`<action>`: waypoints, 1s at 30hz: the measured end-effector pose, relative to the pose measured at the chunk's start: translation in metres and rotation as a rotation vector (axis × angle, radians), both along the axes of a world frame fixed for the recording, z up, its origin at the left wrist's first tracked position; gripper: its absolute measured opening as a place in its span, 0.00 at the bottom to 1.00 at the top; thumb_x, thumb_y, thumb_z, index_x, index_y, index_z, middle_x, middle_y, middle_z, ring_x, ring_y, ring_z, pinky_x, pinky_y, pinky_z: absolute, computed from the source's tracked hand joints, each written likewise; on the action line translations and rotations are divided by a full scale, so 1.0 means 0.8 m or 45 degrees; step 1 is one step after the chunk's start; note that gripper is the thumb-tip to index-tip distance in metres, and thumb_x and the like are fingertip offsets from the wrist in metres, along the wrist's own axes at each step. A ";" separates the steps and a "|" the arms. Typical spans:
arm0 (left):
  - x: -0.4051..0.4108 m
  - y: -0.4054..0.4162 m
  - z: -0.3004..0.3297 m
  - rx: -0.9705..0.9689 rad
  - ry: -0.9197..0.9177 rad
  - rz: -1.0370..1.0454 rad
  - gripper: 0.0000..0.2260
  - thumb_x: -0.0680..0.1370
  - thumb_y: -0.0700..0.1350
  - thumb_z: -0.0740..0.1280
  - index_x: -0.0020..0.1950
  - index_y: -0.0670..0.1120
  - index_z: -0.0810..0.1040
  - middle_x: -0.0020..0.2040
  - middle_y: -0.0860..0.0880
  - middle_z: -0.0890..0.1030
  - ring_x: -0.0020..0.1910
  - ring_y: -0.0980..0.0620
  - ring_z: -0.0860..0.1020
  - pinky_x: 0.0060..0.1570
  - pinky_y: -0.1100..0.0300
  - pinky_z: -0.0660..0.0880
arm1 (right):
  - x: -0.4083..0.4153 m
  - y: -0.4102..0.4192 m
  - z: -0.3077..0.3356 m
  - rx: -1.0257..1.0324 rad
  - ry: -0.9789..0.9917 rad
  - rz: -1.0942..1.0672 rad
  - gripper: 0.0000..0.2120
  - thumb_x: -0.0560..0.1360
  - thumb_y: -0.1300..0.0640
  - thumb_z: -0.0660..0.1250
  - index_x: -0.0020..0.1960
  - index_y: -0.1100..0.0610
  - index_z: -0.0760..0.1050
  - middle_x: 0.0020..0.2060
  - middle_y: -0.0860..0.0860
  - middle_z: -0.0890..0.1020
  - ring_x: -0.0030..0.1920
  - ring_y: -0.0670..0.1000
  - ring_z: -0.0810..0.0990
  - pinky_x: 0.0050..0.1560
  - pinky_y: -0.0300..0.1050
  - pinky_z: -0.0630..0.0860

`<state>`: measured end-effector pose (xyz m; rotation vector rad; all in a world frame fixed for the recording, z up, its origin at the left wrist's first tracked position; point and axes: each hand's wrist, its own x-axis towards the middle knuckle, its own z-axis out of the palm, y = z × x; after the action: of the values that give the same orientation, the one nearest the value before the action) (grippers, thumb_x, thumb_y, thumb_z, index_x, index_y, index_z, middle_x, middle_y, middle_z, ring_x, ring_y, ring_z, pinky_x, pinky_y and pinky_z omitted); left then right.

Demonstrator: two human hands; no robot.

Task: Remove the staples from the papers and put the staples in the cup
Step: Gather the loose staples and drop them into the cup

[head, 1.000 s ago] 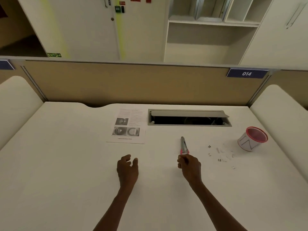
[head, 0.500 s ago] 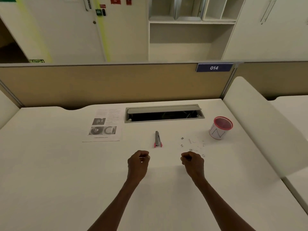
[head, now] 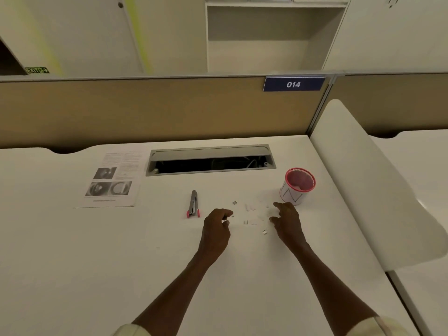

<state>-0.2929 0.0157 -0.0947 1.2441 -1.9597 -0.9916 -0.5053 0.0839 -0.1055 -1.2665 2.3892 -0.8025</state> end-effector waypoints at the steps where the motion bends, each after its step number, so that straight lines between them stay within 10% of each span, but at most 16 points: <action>1: -0.011 -0.004 -0.003 -0.008 -0.018 -0.038 0.16 0.74 0.30 0.65 0.58 0.44 0.78 0.55 0.51 0.80 0.55 0.55 0.77 0.56 0.59 0.76 | -0.006 -0.005 -0.003 0.018 0.049 0.072 0.24 0.71 0.69 0.70 0.66 0.63 0.73 0.59 0.60 0.76 0.60 0.60 0.76 0.61 0.49 0.74; 6: -0.059 -0.021 -0.011 -0.001 -0.335 -0.367 0.29 0.76 0.41 0.69 0.76 0.47 0.62 0.76 0.49 0.63 0.75 0.52 0.61 0.73 0.60 0.59 | -0.035 -0.039 -0.014 0.074 0.321 0.456 0.27 0.71 0.71 0.69 0.68 0.59 0.72 0.67 0.60 0.73 0.65 0.60 0.73 0.61 0.49 0.74; 13: -0.093 -0.034 -0.025 -0.010 -0.639 -0.541 0.30 0.77 0.43 0.68 0.77 0.49 0.60 0.78 0.50 0.57 0.77 0.50 0.55 0.72 0.48 0.63 | -0.051 -0.054 -0.016 0.015 0.494 0.901 0.17 0.75 0.68 0.65 0.63 0.64 0.76 0.64 0.64 0.76 0.61 0.65 0.77 0.54 0.57 0.80; 20: -0.101 -0.034 -0.045 -0.216 -0.642 -0.534 0.18 0.77 0.58 0.61 0.65 0.57 0.72 0.61 0.57 0.76 0.46 0.62 0.81 0.53 0.58 0.76 | -0.043 -0.034 -0.020 0.014 0.622 0.828 0.07 0.73 0.68 0.65 0.48 0.65 0.81 0.47 0.61 0.83 0.45 0.59 0.80 0.38 0.54 0.80; 30: -0.116 -0.031 -0.037 -0.285 -0.761 -0.531 0.14 0.77 0.47 0.59 0.48 0.43 0.84 0.41 0.44 0.77 0.40 0.46 0.77 0.39 0.54 0.76 | -0.031 -0.019 -0.013 0.102 0.446 0.545 0.09 0.68 0.73 0.65 0.33 0.63 0.78 0.30 0.57 0.75 0.32 0.55 0.73 0.31 0.45 0.66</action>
<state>-0.3860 -0.0094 -0.1246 1.1063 -2.7904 -0.5864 -0.5298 0.0690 -0.1157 -1.9230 2.2318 -0.3772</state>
